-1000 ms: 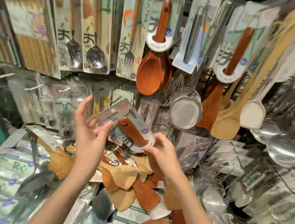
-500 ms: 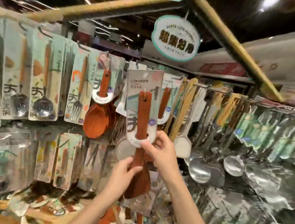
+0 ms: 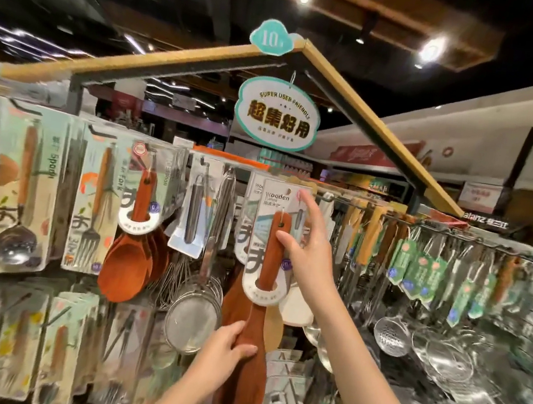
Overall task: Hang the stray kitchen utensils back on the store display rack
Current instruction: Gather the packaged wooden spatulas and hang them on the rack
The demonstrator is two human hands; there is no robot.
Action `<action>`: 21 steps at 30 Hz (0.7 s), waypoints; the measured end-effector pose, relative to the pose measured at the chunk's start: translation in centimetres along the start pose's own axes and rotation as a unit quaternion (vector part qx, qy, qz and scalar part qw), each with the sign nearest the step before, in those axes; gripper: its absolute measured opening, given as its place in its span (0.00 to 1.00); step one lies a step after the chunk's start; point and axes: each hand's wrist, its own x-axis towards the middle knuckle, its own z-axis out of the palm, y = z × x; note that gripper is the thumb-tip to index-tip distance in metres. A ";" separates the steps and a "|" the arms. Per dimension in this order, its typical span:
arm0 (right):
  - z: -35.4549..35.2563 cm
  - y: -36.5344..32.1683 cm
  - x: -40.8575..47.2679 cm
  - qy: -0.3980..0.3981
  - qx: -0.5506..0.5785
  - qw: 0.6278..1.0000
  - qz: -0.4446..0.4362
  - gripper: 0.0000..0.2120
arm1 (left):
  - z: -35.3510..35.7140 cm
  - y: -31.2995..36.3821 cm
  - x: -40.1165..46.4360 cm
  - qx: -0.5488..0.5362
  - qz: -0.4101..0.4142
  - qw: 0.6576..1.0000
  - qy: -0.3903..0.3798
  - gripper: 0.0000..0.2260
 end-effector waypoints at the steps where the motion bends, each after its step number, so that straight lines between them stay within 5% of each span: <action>1: 0.1 0.0 0.6 0.004 -0.005 1.000 -0.002 0.32 | -0.1 0.2 0.3 -0.007 0.002 1.000 0.000 0.11; 11: 1.5 2.7 2.8 0.005 -0.019 0.998 0.056 0.29 | -0.5 0.1 1.1 -0.027 0.015 0.999 -0.011 0.09; 21: 3.9 4.9 7.0 0.014 -0.066 0.993 0.099 0.29 | -1.7 -1.2 1.5 0.047 0.016 0.997 0.053 0.30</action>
